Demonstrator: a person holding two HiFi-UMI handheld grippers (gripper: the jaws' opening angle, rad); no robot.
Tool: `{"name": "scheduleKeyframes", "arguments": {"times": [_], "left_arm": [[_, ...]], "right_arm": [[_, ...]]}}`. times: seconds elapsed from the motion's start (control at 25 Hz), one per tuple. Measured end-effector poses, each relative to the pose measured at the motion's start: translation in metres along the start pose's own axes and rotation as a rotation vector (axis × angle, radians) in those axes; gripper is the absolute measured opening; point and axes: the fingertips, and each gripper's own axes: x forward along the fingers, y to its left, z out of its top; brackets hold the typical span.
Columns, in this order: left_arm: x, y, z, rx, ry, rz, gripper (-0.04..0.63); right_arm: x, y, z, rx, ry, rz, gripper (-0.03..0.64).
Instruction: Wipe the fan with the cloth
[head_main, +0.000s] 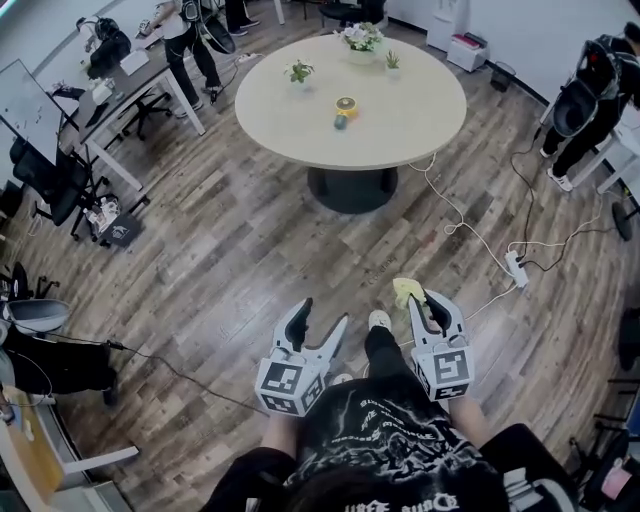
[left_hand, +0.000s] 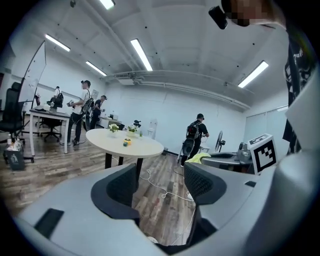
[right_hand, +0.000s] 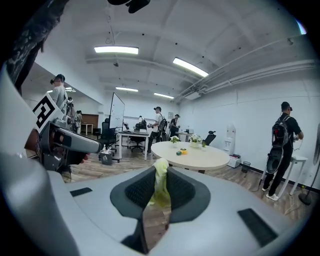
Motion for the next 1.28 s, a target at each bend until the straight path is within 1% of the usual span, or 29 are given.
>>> {"name": "scheduleKeyframes", "arguments": {"times": [0.16,0.28,0.36,0.48,0.56,0.64,0.76,0.88,1.16,1.28], "left_arm": [[0.042,0.018,0.012,-0.025,-0.010,0.031,0.325],[0.076,0.032,0.020,-0.046,0.010,0.067,0.325],[0.102,0.038,0.028,-0.023,0.027,0.084,0.325],[0.141,0.039,0.035,0.044,0.075,0.085,0.325],[0.164,0.041,0.036,0.070,0.101,0.097,0.325],[0.184,0.044,0.040,0.053,0.100,0.117,0.325],[0.210,0.050,0.048,-0.009,0.070,0.150,0.325],[0.235,0.054,0.054,-0.074,0.046,0.148,0.325],[0.272,0.071,0.071,-0.105,0.028,0.191,0.325],[0.284,0.081,0.074,-0.120,0.029,0.190,0.325]], "right_arm": [[0.046,-0.024,0.003,-0.010,0.016,0.059,0.071],[0.080,-0.047,0.011,-0.012,0.020,0.092,0.071],[0.104,-0.067,0.017,-0.026,0.020,0.105,0.071],[0.137,-0.092,0.023,-0.029,0.026,0.146,0.071],[0.154,-0.105,0.025,-0.031,0.033,0.173,0.071],[0.168,-0.118,0.028,-0.029,0.031,0.196,0.071],[0.186,-0.136,0.031,-0.024,0.027,0.220,0.071],[0.200,-0.153,0.029,-0.019,0.028,0.235,0.071],[0.229,-0.177,0.033,0.020,0.028,0.236,0.071],[0.240,-0.180,0.034,0.038,0.031,0.233,0.072]]}}
